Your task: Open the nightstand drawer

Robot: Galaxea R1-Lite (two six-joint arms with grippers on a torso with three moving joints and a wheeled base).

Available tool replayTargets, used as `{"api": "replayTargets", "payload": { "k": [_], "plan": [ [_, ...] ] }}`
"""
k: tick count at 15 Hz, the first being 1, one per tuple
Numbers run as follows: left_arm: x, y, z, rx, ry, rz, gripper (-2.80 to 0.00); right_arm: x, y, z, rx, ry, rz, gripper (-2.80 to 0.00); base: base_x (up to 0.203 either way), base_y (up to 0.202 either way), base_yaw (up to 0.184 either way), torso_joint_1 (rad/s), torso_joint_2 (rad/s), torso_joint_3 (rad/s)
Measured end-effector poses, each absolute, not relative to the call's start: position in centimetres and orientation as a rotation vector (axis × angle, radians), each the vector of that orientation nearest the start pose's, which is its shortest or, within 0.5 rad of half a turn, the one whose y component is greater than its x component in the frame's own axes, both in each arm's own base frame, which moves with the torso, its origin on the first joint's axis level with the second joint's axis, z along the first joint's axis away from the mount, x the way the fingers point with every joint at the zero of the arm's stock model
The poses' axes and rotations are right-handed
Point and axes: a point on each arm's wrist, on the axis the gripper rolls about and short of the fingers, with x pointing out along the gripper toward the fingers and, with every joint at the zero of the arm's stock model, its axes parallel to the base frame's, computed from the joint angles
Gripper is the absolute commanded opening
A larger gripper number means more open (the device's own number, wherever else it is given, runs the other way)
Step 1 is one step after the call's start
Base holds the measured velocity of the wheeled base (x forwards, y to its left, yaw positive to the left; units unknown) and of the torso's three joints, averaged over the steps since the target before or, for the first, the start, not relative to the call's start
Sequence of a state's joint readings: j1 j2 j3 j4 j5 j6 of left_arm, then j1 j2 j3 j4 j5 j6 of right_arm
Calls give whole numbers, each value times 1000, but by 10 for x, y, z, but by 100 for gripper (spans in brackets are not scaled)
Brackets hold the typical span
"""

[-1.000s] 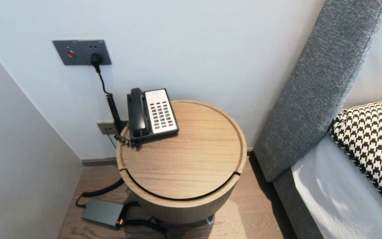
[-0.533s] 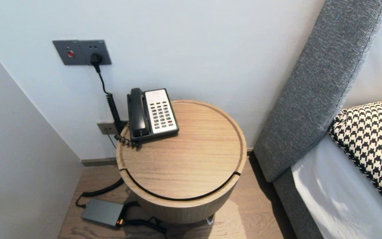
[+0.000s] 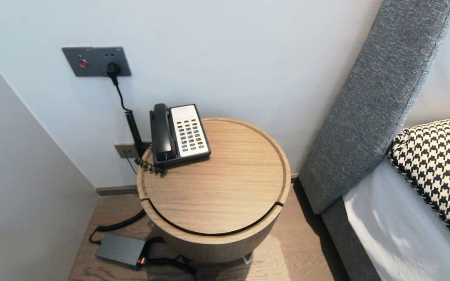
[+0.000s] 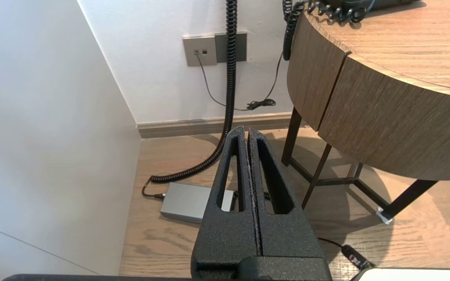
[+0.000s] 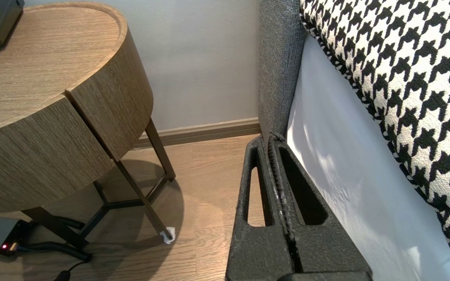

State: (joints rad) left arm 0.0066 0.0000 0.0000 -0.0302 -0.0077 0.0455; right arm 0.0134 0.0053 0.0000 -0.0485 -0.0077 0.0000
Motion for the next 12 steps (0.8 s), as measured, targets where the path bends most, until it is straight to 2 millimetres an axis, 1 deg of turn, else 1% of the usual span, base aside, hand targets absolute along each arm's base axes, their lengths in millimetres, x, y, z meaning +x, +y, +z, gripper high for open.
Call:
{"api": "replayTargets", "payload": {
  "k": [8,10,12],
  "plan": [
    [-24,0,79,52,-16,0,-280,-22,0,81,0,-42,6,-280,0,0,0,0,0,0],
    [-27,0,87,52,-10,-5,-280,-22,0,81,0,-43,6,-280,0,0,0,0,0,0],
    [-32,-1,108,51,-16,-12,-280,-22,0,81,0,-43,6,-280,0,0,0,0,0,0]
  ]
}}
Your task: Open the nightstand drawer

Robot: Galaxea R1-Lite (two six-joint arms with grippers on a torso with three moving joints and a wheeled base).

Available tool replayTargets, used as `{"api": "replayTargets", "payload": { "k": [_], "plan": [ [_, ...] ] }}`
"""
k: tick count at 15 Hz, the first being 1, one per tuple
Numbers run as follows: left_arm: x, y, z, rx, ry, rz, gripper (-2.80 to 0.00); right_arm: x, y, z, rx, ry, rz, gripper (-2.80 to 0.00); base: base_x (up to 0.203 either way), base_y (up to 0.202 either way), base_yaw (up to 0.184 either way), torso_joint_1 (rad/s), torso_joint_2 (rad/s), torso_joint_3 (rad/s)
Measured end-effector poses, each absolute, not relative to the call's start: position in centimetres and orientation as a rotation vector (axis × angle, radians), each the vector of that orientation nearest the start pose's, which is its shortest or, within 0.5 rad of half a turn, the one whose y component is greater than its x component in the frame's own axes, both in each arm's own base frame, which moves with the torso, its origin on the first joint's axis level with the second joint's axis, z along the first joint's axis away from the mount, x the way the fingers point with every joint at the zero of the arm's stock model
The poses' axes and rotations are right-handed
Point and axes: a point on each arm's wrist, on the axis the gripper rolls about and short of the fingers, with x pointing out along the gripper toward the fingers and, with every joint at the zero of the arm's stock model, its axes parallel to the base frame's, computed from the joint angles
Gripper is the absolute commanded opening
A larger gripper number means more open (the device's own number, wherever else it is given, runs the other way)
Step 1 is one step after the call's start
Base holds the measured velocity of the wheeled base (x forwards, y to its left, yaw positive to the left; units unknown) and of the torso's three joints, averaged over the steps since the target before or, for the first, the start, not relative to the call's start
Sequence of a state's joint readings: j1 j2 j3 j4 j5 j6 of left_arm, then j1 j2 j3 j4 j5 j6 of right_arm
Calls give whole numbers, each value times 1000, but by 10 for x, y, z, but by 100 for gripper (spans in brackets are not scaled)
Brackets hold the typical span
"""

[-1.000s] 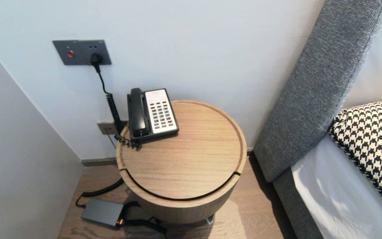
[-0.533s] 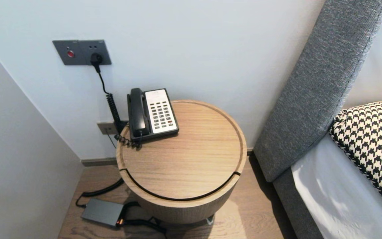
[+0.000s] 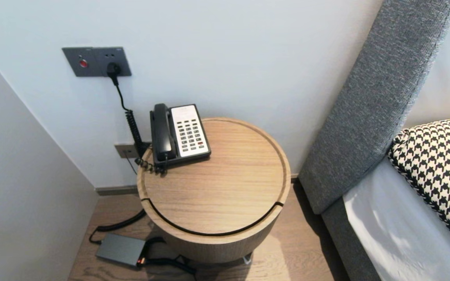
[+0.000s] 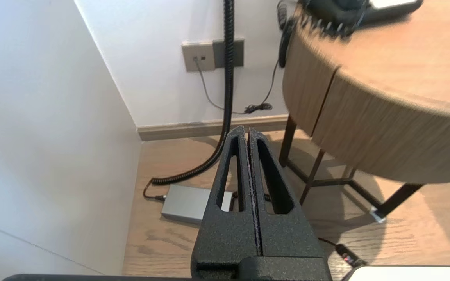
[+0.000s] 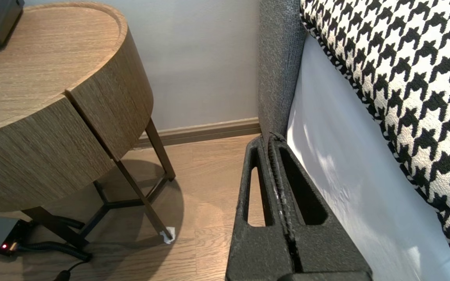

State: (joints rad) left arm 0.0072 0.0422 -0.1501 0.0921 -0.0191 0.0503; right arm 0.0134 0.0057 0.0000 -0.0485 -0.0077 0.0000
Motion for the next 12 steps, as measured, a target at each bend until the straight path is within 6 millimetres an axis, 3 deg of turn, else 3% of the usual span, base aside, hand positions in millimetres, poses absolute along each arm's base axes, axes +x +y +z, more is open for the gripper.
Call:
{"api": "replayTargets", "payload": {
  "k": [4,7,12],
  "plan": [
    [-31,-1,174,13,-63,-40,-280,-22,0,81,0,-43,6,-280,0,0,0,0,0,0],
    [-17,-1,227,-41,-53,-53,-280,-22,0,81,0,-43,6,-280,0,0,0,0,0,0],
    [11,-2,277,-112,90,-82,-280,-22,0,81,0,-42,6,-280,0,0,0,0,0,0]
  ]
}}
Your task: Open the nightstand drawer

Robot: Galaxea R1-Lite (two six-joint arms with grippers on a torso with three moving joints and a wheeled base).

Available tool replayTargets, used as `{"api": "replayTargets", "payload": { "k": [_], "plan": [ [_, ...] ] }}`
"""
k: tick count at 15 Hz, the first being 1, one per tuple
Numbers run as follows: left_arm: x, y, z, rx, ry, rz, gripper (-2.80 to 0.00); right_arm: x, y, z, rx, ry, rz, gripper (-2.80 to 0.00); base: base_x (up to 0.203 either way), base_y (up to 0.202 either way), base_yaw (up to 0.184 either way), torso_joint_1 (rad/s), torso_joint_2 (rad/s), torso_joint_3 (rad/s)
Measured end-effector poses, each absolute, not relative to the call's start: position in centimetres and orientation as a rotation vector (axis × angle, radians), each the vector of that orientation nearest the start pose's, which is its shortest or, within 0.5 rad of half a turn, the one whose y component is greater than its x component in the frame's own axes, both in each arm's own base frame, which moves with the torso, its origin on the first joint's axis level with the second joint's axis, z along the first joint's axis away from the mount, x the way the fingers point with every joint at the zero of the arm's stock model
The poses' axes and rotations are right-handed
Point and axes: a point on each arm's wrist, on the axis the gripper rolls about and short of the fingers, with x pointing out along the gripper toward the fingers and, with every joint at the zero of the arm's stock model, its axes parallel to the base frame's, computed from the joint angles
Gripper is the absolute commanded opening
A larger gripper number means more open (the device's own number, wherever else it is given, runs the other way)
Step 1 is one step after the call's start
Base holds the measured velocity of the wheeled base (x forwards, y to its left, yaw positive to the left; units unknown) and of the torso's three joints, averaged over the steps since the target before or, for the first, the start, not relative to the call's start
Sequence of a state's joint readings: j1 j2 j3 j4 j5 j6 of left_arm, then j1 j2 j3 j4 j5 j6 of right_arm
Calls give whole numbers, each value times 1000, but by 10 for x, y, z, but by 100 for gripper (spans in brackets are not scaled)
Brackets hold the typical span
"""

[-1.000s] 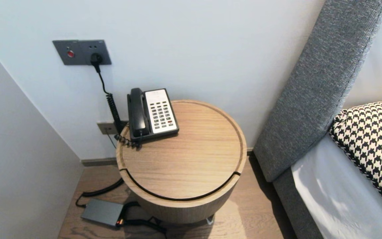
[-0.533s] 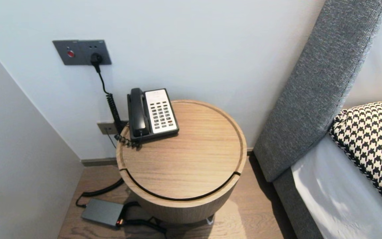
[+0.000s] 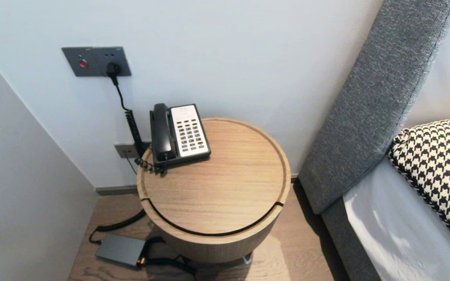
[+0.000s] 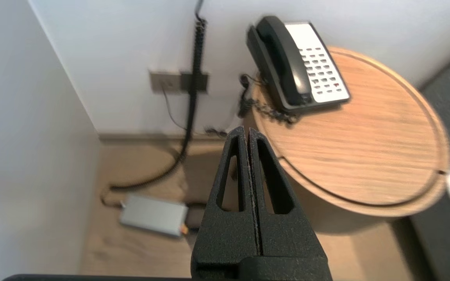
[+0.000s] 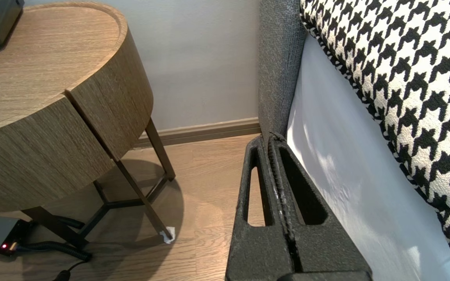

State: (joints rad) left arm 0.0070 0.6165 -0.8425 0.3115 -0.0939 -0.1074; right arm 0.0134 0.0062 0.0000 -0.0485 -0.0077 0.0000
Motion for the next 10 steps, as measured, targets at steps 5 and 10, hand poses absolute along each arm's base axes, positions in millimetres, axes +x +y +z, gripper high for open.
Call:
{"api": "replayTargets", "payload": {
  "k": [5,10],
  "plan": [
    [47,-6,297,-258,411,-135,-280,-22,0,81,0,-42,6,-280,0,0,0,0,0,0],
    [81,-29,294,-371,635,-203,-280,-22,0,81,0,-42,6,-280,0,0,0,0,0,0]
  ]
}}
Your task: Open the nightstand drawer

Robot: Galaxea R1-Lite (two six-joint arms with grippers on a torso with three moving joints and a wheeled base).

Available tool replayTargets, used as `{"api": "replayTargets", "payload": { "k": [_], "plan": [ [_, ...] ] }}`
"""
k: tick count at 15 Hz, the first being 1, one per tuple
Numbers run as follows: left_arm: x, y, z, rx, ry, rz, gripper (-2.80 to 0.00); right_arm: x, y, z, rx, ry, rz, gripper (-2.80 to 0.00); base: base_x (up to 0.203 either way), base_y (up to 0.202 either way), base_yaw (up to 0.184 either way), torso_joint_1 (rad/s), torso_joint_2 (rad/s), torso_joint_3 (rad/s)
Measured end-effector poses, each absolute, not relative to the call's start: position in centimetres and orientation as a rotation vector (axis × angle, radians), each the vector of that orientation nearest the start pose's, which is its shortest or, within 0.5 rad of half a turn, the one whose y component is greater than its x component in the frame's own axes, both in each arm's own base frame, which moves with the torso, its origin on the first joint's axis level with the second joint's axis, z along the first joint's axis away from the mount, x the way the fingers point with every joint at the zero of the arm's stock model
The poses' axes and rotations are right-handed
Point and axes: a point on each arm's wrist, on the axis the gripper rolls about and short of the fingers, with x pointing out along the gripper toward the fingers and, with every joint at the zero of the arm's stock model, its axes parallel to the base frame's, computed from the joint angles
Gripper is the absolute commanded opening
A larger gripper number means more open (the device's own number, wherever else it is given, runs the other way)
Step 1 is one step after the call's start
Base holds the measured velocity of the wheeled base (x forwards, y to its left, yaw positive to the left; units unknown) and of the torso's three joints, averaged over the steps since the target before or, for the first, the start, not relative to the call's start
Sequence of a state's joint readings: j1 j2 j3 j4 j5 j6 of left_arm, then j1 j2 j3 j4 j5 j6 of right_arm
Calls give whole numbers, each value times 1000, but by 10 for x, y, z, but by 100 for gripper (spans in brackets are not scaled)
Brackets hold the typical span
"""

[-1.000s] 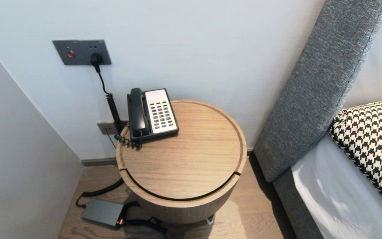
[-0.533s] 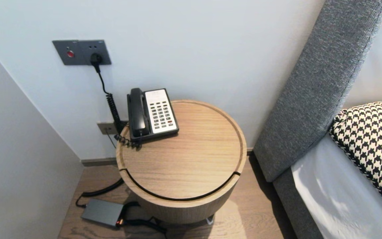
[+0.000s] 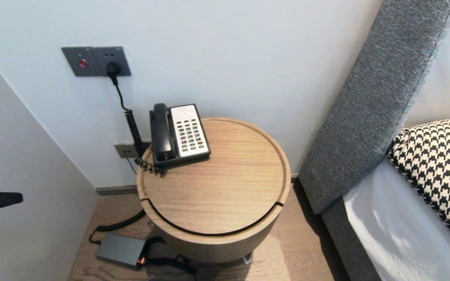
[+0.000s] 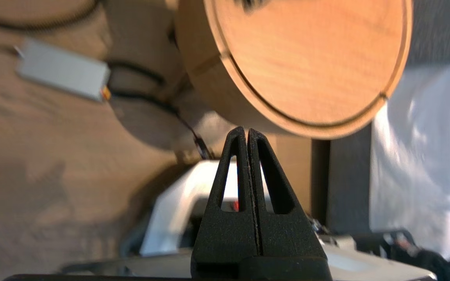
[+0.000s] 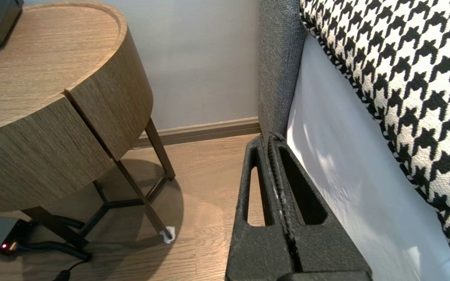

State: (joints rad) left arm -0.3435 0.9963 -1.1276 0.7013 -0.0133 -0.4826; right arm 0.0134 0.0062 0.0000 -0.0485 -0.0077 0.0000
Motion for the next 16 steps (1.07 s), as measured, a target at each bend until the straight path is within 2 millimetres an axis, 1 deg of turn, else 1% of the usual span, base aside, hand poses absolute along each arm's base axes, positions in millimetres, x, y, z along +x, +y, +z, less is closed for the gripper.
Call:
{"api": "replayTargets", "payload": {
  "k": [3,8,11,13,16],
  "plan": [
    [102,-53,286,-358,725,-226,-280,-22,0,81,0,-42,6,-280,0,0,0,0,0,0],
    [139,-95,266,-346,814,-217,-280,-22,0,81,0,-42,6,-280,0,0,0,0,0,0],
    [156,-118,241,-302,894,-218,-280,-22,0,81,0,-42,6,-280,0,0,0,0,0,0],
    [167,-130,222,-267,899,-199,-280,-22,0,81,0,-42,6,-280,0,0,0,0,0,0],
    [178,-147,203,-228,879,-173,-280,-22,0,81,0,-42,6,-280,0,0,0,0,0,0]
  ]
}}
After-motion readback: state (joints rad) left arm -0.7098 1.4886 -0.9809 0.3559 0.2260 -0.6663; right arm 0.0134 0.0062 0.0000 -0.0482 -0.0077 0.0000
